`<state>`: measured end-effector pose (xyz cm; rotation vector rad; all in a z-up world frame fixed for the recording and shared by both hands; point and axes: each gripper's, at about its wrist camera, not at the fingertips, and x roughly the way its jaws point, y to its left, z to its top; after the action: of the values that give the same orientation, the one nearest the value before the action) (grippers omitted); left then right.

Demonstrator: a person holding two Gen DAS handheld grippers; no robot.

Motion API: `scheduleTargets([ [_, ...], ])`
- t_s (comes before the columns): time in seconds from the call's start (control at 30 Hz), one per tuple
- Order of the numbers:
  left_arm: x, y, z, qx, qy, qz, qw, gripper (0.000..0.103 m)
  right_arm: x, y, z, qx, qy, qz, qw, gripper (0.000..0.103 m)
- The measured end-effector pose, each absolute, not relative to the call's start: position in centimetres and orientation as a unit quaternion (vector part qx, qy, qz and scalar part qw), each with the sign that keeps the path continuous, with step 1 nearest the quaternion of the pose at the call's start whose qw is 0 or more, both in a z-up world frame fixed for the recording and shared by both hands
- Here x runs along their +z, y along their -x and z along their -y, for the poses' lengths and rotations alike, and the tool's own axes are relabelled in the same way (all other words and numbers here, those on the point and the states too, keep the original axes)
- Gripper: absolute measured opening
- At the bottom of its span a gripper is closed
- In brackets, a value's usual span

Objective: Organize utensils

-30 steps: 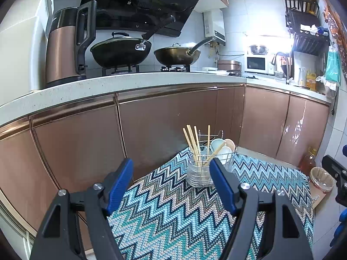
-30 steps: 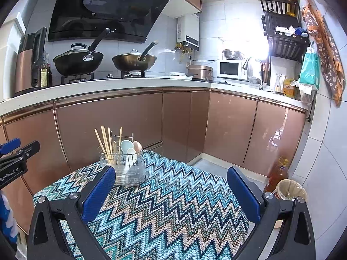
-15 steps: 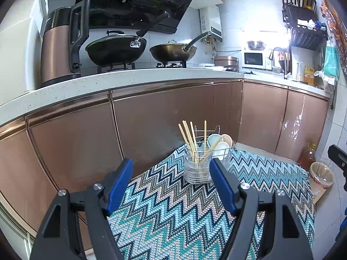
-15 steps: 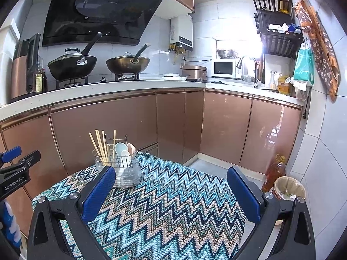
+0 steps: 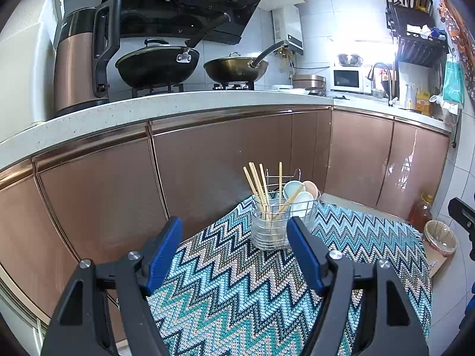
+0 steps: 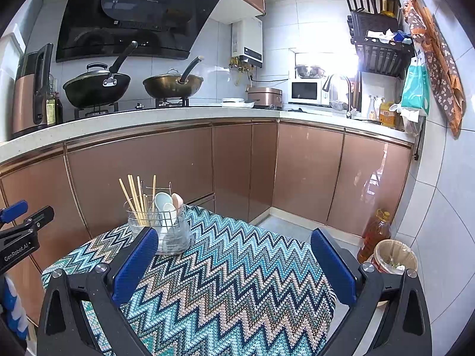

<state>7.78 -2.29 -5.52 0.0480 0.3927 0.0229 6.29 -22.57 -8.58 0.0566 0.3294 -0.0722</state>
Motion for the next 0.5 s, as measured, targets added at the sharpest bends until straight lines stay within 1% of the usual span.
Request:
scheduleTargets([
  [0.5, -5.72, -7.79, 2.26, 0.012, -0.023, -0.194, 0.981, 0.071, -8.78, -6.42, 22.39, -0.037, -0.027, -0.166, 0.985, 0.103],
])
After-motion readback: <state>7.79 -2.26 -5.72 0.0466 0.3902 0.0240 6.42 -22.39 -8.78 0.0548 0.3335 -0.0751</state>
